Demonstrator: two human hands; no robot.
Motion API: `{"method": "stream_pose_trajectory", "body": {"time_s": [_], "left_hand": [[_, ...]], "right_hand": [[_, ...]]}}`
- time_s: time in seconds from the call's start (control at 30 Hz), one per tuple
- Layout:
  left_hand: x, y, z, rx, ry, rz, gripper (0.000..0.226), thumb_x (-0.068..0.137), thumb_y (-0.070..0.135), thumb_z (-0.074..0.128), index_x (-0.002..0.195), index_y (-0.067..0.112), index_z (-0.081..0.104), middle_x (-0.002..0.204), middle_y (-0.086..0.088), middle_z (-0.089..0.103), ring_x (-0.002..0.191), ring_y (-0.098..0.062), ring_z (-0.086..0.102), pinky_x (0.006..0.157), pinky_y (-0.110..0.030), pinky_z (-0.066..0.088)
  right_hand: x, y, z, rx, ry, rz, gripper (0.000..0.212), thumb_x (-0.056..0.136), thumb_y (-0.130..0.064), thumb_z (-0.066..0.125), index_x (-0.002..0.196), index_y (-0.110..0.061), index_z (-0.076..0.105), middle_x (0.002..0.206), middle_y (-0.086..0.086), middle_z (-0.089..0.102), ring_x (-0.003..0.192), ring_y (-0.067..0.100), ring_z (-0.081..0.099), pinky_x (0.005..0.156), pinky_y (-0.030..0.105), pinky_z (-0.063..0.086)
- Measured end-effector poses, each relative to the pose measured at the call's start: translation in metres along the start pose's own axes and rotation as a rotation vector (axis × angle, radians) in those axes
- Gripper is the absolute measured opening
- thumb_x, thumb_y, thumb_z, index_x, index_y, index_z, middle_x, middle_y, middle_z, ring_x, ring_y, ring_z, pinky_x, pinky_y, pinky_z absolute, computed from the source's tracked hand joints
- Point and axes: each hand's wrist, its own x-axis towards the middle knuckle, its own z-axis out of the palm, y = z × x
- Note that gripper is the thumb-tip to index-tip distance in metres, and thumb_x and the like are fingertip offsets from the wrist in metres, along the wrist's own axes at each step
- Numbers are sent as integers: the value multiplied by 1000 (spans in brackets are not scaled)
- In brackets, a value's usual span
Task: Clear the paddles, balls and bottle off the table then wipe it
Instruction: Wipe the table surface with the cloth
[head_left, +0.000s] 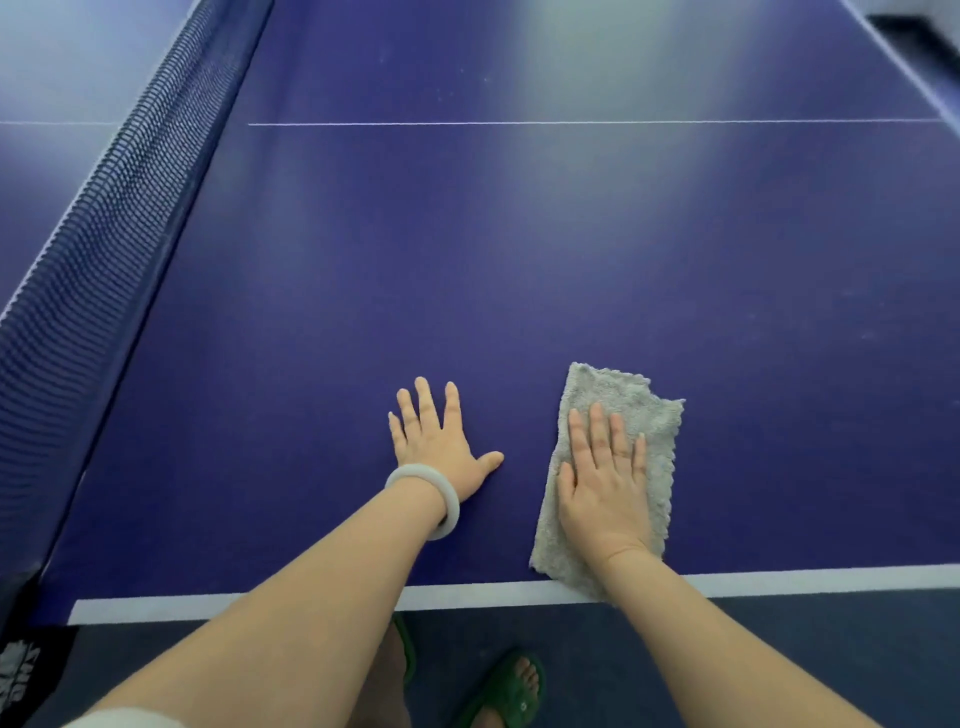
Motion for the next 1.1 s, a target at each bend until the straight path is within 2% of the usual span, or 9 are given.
{"method": "stream_pose_trajectory", "body": {"time_s": [0.13,0.2,0.33,0.43,0.57,0.7,0.87,0.93,1.1], "left_hand": [[4,12,8,17,-48,-49,125,72,89,42,146,23,-33,153,-14,-39,141,-39,-33,116,-54,-15],[4,7,10,19,-48,-39,127,68,92,39,143,25,-38,151,-13,-42,140,-37,-36,116,-54,-16],[5,9,12,20,-49,-43,126,66,95,35,136,25,-44,150,-13,-44,140,-37,-37,116,-53,-16],[5,9,11,26,-53,-49,125,66,95,34,134,26,-45,150,-12,-44,139,-37,-37,116,-53,-16],[4,10,8,39,-85,-52,125,68,93,36,139,24,-42,149,-13,-45,139,-37,-38,117,-54,-16],[5,9,10,34,-77,-56,125,68,93,36,137,25,-43,149,-12,-46,139,-37,-38,117,-53,-16],[7,8,12,22,-76,-61,126,65,96,33,133,27,-47,143,-11,-51,137,-36,-40,114,-53,-19],[7,7,13,20,-79,-62,126,64,97,31,131,27,-49,138,-10,-56,136,-36,-42,113,-53,-20],[8,7,13,25,-93,-69,126,63,97,31,124,27,-54,132,-9,-60,133,-36,-46,112,-53,-21]], "right_hand": [[-34,46,-3,-67,-25,-332,61,101,-36,25,158,-24,8,165,-1,4,152,20,1,120,47,9],[-35,84,-6,-106,-16,-341,61,100,-36,24,158,-24,9,165,-3,5,152,18,3,120,46,12],[-5,124,-17,-72,-3,114,61,98,-36,8,156,-24,-5,165,-4,-7,151,14,-10,123,44,-3],[19,88,-19,-13,27,398,61,101,-36,9,156,-18,-9,164,5,-11,151,23,-12,122,47,-5],[16,16,-9,-19,14,-68,62,100,-37,16,157,-18,5,165,5,-1,151,24,-7,121,48,-1],[16,56,-13,-78,18,-431,61,97,-36,25,156,-21,17,163,-1,12,151,20,11,119,45,9],[40,143,-21,-29,54,250,57,100,-36,10,151,-22,-12,165,1,-3,152,19,-6,122,45,-5],[42,123,-21,-10,68,337,57,99,-36,6,149,-19,-16,165,5,-6,152,23,-8,122,48,-6],[45,38,-11,-45,13,-200,64,96,-39,9,156,-21,3,164,0,-3,152,19,-7,121,46,-2]]}}
